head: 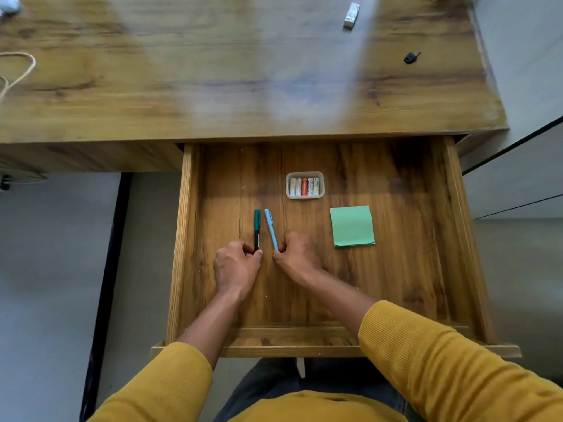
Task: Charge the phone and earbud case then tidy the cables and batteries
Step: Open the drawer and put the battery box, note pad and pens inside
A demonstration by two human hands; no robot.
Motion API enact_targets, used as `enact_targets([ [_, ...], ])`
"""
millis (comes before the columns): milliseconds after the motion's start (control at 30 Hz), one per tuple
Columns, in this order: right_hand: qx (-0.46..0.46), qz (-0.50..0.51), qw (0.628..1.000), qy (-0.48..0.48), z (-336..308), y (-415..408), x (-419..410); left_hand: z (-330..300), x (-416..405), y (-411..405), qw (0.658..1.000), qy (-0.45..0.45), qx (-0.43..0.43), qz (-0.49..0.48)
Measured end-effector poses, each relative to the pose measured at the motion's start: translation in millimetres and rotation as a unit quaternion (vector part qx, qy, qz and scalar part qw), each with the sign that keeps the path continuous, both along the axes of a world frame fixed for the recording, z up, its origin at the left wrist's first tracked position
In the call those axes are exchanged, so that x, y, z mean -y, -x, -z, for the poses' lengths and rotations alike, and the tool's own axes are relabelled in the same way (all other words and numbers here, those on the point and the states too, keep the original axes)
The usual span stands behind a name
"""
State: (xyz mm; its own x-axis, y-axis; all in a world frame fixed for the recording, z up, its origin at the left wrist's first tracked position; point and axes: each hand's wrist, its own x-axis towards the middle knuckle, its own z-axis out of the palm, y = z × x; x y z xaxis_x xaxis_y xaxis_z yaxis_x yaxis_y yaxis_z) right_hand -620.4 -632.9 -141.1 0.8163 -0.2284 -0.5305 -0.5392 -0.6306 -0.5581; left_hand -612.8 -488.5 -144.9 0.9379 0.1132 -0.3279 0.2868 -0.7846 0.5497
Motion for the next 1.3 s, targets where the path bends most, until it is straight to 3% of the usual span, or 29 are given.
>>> enact_targets([
  [367,0.021,-0.007,1.000,-0.012,4,-2,-8,-2,-3,-1,0.999,0.013,-0.006,-0.040],
  [633,0.104,0.001,0.994,0.015,-23,-9,20,-31,9,-15,0.998,0.016,0.056,-0.018],
  [1000,0.256,0.059,0.959,0.109,-89,-77,130,-93,125,-106,0.971,0.097,0.185,0.115],
  [1300,0.311,0.099,0.932,0.156,-117,-167,234,-127,223,-208,0.945,0.068,0.257,0.190],
])
